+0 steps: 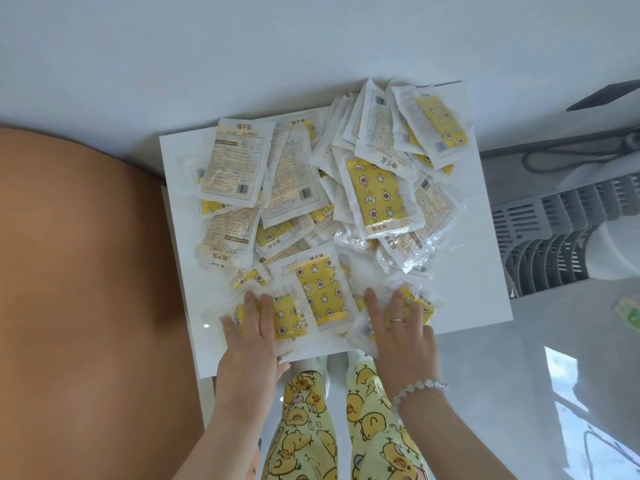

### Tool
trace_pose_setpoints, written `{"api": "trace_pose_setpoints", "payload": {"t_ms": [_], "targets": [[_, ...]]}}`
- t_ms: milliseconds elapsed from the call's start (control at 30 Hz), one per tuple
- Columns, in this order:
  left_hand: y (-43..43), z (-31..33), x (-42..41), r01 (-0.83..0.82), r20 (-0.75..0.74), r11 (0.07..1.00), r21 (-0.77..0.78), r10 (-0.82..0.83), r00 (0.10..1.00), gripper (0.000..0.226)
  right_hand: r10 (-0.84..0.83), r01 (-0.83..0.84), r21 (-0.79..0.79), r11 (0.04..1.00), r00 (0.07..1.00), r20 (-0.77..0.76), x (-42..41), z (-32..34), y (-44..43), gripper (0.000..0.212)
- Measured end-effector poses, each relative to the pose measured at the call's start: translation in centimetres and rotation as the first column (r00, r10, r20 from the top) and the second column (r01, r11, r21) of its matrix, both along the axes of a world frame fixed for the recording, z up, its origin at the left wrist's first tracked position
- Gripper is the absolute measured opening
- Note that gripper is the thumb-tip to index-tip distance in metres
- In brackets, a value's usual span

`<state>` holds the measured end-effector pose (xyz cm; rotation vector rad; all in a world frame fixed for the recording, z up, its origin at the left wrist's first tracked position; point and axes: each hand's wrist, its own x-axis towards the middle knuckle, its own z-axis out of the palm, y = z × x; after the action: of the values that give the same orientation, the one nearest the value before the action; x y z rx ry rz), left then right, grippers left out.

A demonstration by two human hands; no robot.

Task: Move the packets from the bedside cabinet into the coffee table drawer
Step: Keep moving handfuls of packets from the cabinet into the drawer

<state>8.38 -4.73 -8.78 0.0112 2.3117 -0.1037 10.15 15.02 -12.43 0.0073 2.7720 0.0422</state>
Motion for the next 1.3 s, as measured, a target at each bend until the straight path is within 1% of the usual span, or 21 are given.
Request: {"api": "trace_pose_setpoints", "payload": {"t_ms": [167,233,400,500,533,567,667,733,767,833,900,933,967,1000,1033,1100,1133,1167,1200,1233,1300], "targets": [[-0.7,-0.6,0.6,0.028,-0.055,0.999,0.042,-0.025,0.998,0.124,0.023,-0.021,-0.033,0.999,0.998,0.057,1.4,0.7,1.4,0.115],[-1.0,-0.9,1.1,0.061,-0.084,0.997,0.037,-0.058,0.995,0.123,0.027,-0.024,-0.03,0.999,0.995,0.099,1.9,0.8,1.7,0.115],[-1.8,-1.1,2.4,0.157,-0.136,0.988,-0.004,-0.156,0.978,0.107,0.053,-0.052,-0.009,0.999,0.985,0.166,2.7,1.3,1.9,0.1],[-2.0,-1.2,3.1,0.174,-0.142,0.985,-0.01,-0.174,0.974,0.102,0.109,-0.108,-0.015,0.994,0.987,0.115,3.5,1.3,2.2,0.067],[-2.1,-1.2,3.3,0.173,-0.147,0.985,0.002,-0.171,0.974,0.101,0.124,-0.124,-0.012,0.992,0.988,0.092,3.6,1.3,2.3,0.061],[-2.2,-1.2,3.4,0.171,-0.148,0.985,0.013,-0.168,0.975,0.1,0.133,-0.131,-0.02,0.991,0.988,0.078,3.8,1.3,2.5,0.058],[-2.4,-1.0,3.8,0.169,-0.155,0.985,0.029,-0.163,0.974,0.103,0.166,-0.164,-0.032,0.986,0.982,0.09,3.7,1.6,2.9,0.062],[-2.6,-0.9,4.0,0.175,-0.152,0.984,0.035,-0.168,0.974,0.107,0.199,-0.195,-0.055,0.979,0.978,0.066,3.6,1.9,3.2,0.046],[-2.6,-0.8,4.1,0.175,-0.144,0.984,0.039,-0.168,0.975,0.108,0.192,-0.187,-0.062,0.98,0.978,0.08,3.6,2.0,3.5,0.044],[-2.7,-0.5,4.4,0.176,-0.125,0.982,0.065,-0.167,0.978,0.107,0.121,-0.105,-0.109,0.988,0.982,0.146,3.7,2.3,3.6,0.048],[-2.9,0.3,4.6,0.19,-0.106,0.976,0.106,-0.179,0.978,0.106,0.0,0.03,-0.173,0.984,0.985,0.171,3.2,4.1,3.0,0.042],[-3.2,0.6,4.8,0.187,-0.088,0.973,0.139,-0.176,0.98,0.106,-0.085,0.11,-0.185,0.977,0.987,0.138,2.7,4.7,3.1,0.055],[-3.5,0.8,4.9,0.178,-0.066,0.97,0.164,-0.169,0.983,0.107,-0.189,0.231,-0.181,0.956,0.957,0.222,2.4,5.5,3.2,0.067],[-3.9,0.7,5.3,0.164,-0.055,0.969,0.182,-0.157,0.986,0.109,-0.303,0.375,-0.165,0.912,0.889,0.344,2.4,6.6,3.2,0.069],[-4.1,1.0,5.3,0.144,-0.047,0.969,0.2,-0.137,0.989,0.113,-0.367,0.468,-0.145,0.872,0.819,0.441,2.2,7.6,3.0,0.066],[-3.7,3.3,4.4,0.153,0.001,0.964,0.218,-0.157,0.988,0.114,-0.465,0.605,-0.162,0.779,0.732,0.498,1.7,9.2,3.1,0.059],[-3.2,4.9,3.5,0.076,0.066,0.979,0.192,-0.09,0.994,0.103,-0.491,0.65,-0.169,0.741,0.696,0.523,1.6,9.9,3.2,0.054],[-2.8,6.4,3.0,-0.034,0.061,0.984,0.172,0.023,0.998,0.081,-0.507,0.68,-0.173,0.713,0.67,0.543,1.4,10.9,3.2,0.048],[-2.5,7.4,2.9,-0.012,0.042,0.987,0.158,0.005,0.999,0.059,-0.521,0.701,-0.161,0.695,0.645,0.559,1.4,11.7,3.2,0.042],[-1.8,8.6,2.4,-0.031,0.113,0.989,0.145,0.015,0.993,0.05,-0.546,0.729,-0.15,0.668,0.617,0.567,1.3,12.4,3.4,0.036],[-0.8,10.1,1.5,-0.014,0.131,0.98,0.197,-0.013,0.991,0.045,-0.637,0.827,-0.186,0.531,0.534,0.556,1.7,13.5,4.2,0.03]]}}
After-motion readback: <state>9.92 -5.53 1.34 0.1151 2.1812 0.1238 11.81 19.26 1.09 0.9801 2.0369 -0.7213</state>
